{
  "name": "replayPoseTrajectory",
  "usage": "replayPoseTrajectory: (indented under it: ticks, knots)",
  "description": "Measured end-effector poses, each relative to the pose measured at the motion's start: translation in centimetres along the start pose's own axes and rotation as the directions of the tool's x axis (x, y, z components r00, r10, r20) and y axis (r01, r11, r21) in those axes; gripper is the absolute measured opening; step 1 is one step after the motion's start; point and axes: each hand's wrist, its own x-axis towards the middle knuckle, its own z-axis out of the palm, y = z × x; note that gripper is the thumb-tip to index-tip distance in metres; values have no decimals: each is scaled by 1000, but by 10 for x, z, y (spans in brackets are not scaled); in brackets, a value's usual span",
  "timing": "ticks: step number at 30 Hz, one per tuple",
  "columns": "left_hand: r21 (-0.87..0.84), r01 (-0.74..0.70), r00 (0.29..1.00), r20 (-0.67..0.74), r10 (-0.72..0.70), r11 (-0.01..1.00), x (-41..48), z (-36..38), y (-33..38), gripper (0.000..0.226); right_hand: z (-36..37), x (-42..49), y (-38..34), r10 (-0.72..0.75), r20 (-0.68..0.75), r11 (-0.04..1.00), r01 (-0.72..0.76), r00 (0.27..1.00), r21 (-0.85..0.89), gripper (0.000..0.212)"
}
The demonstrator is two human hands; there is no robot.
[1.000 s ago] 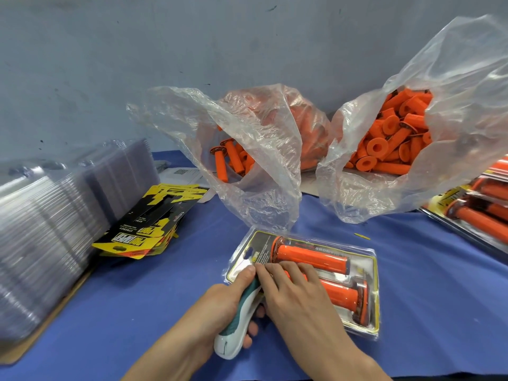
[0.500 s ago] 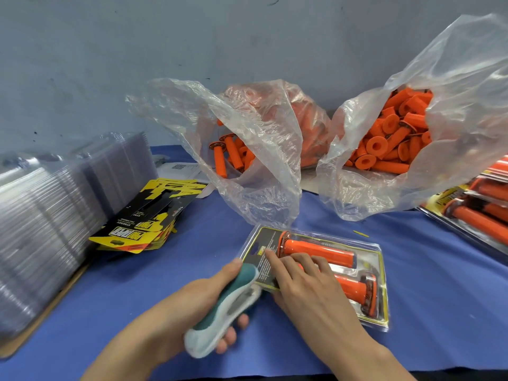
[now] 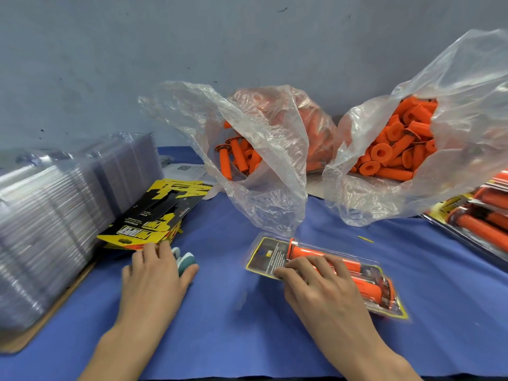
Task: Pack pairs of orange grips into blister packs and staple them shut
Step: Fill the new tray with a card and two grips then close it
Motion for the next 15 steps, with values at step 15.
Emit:
replayPoseTrajectory:
  ticks: [15]
  knots:
    - [-920, 298, 923, 210, 323, -253, -8, -50, 89, 49, -87, 67, 40, 489, 86, 457, -339, 868, 823, 27]
